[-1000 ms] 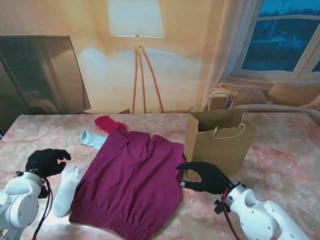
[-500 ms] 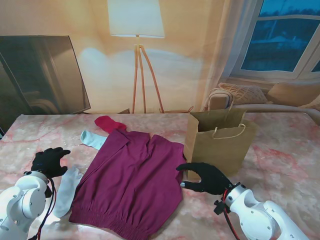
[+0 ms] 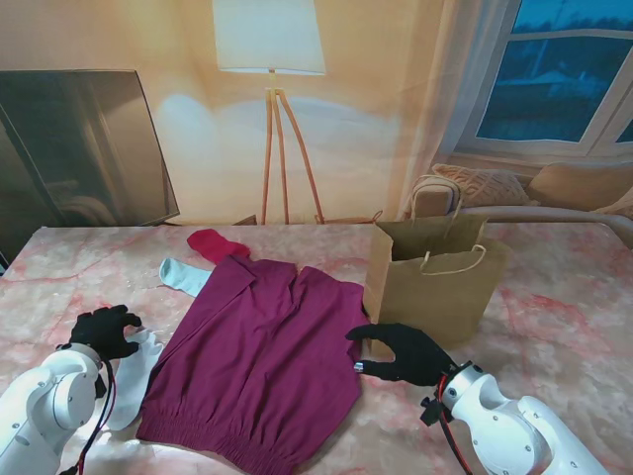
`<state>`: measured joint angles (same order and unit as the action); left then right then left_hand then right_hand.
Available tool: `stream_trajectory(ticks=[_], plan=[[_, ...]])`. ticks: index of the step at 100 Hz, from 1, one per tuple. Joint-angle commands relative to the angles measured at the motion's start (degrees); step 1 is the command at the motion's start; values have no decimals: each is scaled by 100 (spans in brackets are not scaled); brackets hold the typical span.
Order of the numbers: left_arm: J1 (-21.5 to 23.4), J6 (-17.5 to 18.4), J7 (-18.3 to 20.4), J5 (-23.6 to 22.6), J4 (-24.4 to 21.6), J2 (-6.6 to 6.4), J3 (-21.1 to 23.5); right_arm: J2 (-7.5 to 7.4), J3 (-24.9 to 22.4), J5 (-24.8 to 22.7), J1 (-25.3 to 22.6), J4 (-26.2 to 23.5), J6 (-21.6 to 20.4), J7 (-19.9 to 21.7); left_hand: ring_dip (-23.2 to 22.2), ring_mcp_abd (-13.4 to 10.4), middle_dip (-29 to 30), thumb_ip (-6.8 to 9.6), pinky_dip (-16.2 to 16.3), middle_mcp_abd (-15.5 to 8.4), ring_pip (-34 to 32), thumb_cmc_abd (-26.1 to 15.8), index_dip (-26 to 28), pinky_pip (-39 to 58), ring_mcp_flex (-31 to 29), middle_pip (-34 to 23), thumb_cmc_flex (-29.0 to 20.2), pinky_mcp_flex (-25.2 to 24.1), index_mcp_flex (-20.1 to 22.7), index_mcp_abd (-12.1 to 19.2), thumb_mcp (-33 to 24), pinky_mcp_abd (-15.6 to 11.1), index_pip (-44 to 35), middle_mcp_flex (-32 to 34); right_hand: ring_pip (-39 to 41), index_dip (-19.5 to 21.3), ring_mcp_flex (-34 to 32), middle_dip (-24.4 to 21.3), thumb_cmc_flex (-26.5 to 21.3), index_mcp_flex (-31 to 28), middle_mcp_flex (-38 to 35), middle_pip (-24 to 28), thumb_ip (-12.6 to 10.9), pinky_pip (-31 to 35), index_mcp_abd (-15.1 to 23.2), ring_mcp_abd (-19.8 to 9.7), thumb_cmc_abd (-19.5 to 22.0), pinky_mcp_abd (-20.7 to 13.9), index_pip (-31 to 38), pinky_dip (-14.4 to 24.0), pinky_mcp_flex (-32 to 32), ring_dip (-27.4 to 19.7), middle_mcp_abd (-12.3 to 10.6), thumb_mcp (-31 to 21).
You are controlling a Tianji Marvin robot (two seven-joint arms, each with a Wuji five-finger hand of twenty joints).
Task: Fold the socks and the shorts into the kraft paper bag
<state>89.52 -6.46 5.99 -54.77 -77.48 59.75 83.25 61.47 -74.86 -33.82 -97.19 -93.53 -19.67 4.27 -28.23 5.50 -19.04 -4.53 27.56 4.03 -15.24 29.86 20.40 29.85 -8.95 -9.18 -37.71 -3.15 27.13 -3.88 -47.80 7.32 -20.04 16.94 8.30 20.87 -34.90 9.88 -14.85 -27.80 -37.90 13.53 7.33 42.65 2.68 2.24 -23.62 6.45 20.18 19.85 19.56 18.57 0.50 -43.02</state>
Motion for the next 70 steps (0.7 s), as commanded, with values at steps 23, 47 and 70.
stream_trajectory(ticks=[23, 47, 70], plan=[[-53, 16, -142, -11, 176, -6, -100, 11, 20, -32, -30, -6, 27, -4, 19, 6, -40, -499, 233, -16, -184, 404, 2208, 407, -127, -111, -393, -22, 418, 1126, 580, 43, -2747, 468, 108, 46, -58, 78, 98, -14, -14, 112, -237, 140, 128, -10, 89, 21, 51, 232, -44, 142, -171, 77], [0, 89, -240, 127, 142, 23, 2, 14, 48, 2, -12, 13, 42, 2, 167, -351, 170, -336, 258, -352, -408, 259, 2781, 1055, -1735, -335, -771, 252, 439, 1914, 909, 75, -3599, 2626, 112, 43, -67, 82, 96, -18, -20, 120, -233, 147, 125, -18, 110, 1, 54, 235, -28, 142, -170, 81], [-37, 116, -526, 461, 126, 108, 97, 15, 71, 12, 21, 40, 30, -3, -207, -420, -1060, -412, 416, -789, -1083, 379, 2832, 1838, -3325, -491, -897, 890, 381, 2090, 759, 163, -3660, 4954, 116, 40, -74, 87, 98, -21, -40, 132, -234, 154, 124, -10, 110, -9, 57, 234, -15, 144, -168, 85]])
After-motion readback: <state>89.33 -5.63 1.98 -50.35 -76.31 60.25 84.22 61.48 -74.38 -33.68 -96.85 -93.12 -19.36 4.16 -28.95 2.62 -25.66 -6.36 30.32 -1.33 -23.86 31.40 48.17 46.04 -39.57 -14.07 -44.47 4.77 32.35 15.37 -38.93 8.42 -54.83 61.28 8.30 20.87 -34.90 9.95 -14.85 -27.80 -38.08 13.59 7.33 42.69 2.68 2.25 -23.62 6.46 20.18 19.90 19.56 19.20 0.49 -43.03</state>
